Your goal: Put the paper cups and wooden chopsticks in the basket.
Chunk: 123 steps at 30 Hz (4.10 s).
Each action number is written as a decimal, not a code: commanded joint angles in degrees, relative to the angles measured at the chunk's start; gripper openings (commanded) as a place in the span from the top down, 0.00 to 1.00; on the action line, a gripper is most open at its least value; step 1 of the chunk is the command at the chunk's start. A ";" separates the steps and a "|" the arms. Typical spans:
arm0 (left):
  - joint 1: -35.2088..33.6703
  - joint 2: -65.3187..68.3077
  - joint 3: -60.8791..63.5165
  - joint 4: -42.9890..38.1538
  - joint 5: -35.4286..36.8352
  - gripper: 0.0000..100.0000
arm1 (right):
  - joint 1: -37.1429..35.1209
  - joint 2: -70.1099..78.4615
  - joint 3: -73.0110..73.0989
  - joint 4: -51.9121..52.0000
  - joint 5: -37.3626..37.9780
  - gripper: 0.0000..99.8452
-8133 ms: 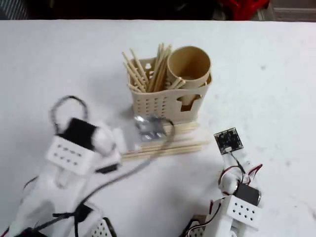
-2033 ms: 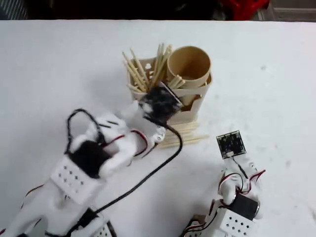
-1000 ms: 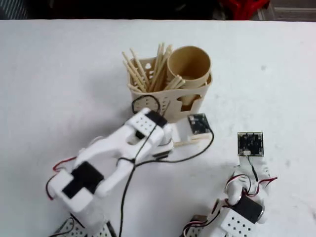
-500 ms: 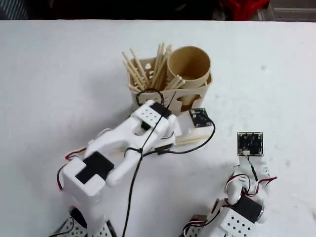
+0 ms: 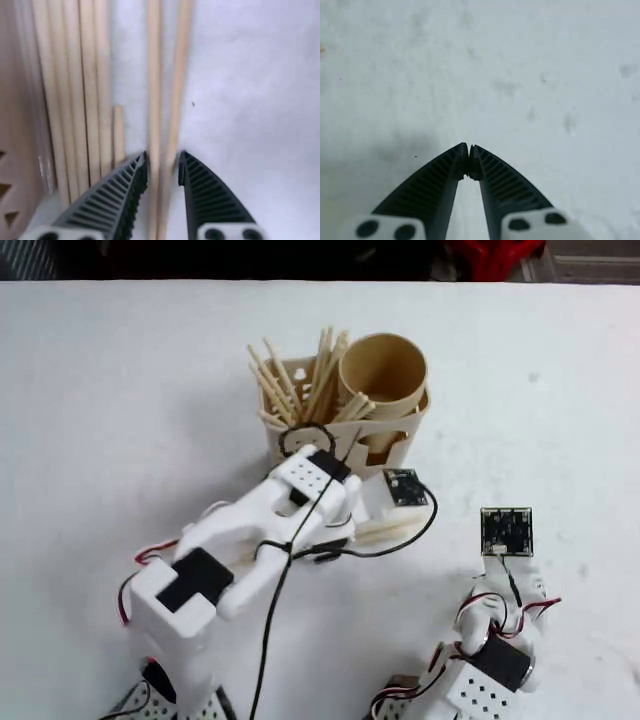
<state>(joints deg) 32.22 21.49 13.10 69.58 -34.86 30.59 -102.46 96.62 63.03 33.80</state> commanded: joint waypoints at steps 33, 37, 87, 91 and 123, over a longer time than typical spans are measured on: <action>-4.09 -58.07 18.46 -3.25 7.91 0.98 | 0.48 -0.66 0.26 -0.04 -0.79 0.98; -4.00 -66.24 18.11 -5.89 12.75 0.98 | 0.48 -0.84 0.26 -0.04 -0.79 0.98; -3.38 -79.08 27.96 -58.46 21.27 0.93 | 0.48 -0.84 0.26 -0.04 -0.62 0.98; -3.38 -79.08 27.96 -58.46 21.36 0.93 | 0.48 -0.84 0.26 -0.04 -0.62 0.98; -3.38 -78.99 28.48 -57.67 21.01 0.90 | 0.48 -0.84 0.26 0.04 -0.62 0.98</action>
<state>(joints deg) 28.62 -56.48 41.49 12.44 -14.20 30.86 -102.55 96.62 63.03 33.80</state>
